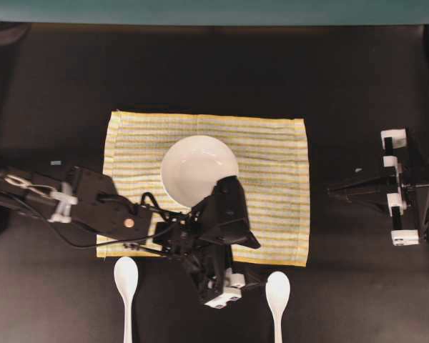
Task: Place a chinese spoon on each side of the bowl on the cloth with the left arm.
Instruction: 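Lower the left gripper and grasp the right white spoon's bowl end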
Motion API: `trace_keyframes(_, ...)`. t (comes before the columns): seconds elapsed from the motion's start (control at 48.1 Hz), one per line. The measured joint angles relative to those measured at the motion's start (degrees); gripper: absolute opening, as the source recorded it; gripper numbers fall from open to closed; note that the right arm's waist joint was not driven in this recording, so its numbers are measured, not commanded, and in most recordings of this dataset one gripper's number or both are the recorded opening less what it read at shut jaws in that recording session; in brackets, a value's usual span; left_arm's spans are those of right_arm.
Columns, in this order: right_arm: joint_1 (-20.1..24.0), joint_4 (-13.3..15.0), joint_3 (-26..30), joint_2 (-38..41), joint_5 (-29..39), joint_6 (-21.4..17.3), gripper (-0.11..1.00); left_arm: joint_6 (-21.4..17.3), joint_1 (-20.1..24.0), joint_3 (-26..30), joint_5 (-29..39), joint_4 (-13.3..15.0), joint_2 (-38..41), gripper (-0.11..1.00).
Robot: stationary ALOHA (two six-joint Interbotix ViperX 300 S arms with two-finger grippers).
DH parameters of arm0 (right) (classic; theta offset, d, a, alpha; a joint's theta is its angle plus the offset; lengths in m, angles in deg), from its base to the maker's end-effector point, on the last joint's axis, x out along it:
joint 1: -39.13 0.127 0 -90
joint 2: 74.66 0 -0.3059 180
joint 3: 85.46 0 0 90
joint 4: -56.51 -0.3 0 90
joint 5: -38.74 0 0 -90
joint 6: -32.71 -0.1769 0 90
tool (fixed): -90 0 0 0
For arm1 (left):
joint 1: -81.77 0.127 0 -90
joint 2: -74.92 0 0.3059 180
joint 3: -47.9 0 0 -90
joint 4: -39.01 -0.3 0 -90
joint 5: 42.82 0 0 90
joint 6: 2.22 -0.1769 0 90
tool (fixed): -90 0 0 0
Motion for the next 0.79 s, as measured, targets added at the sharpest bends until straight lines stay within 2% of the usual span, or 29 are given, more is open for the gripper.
trace_keyframes(0.291, 0.0, 0.0, 0.0, -0.3, 0.5, 0.0, 0.0, 2.9, 0.2, 4.5, -0.2, 0.0, 7.2, 0.79)
trace_keyframes(0.791, 0.0, 0.0, 0.0, -0.7, 0.5, 0.0, 0.0, 3.6, 0.7, 5.5, -0.2, 0.0, 9.5, 0.79)
